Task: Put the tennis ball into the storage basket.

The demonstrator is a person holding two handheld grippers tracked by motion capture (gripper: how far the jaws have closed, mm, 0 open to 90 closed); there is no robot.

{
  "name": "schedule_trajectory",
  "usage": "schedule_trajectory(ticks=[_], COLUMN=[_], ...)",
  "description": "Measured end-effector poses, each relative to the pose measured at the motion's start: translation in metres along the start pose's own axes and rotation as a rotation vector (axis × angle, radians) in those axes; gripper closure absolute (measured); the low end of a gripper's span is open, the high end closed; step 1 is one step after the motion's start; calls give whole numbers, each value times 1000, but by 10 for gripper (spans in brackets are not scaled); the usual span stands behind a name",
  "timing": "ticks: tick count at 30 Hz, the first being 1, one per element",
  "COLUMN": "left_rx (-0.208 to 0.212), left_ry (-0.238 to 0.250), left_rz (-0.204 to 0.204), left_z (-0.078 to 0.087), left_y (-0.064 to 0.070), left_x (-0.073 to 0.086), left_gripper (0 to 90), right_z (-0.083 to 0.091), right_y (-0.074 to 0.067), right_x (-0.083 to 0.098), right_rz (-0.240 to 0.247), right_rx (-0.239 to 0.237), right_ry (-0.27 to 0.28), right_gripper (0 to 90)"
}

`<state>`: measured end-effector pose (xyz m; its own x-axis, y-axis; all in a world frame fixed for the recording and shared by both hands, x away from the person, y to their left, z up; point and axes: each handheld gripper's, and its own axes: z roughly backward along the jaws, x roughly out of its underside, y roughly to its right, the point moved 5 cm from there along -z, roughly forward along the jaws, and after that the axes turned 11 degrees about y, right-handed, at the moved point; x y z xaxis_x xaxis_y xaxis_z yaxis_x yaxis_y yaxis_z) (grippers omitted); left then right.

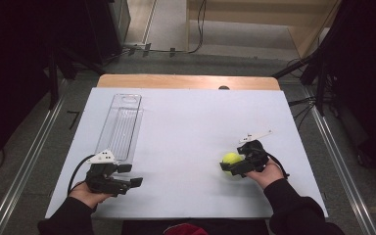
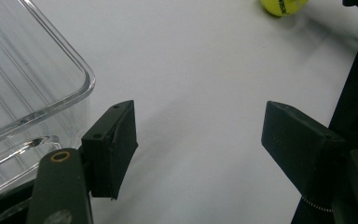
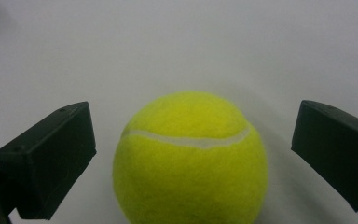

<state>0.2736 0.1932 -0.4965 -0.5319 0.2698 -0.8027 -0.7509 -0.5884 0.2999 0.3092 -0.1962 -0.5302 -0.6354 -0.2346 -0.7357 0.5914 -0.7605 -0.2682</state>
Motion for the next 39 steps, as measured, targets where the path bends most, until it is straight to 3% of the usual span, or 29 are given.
schedule_trajectory(ticks=[11, 23, 34, 39], left_rx=[5, 1, 3, 0], left_ry=[1, 3, 2, 2], left_rz=[1, 2, 4, 3], left_z=[-1, 0, -1, -1], left_y=[0, -1, -1, -1], left_x=[-1, -1, -1, -1], left_gripper=[271, 271, 271, 271], right_z=[-1, -6, -8, -5], right_y=[1, 2, 1, 3], right_x=[4, 14, 17, 18], right_rz=[-3, 7, 60, 89], right_rx=[-9, 1, 12, 20], right_ry=[-6, -63, -64, -63], right_gripper=[41, 41, 49, 107])
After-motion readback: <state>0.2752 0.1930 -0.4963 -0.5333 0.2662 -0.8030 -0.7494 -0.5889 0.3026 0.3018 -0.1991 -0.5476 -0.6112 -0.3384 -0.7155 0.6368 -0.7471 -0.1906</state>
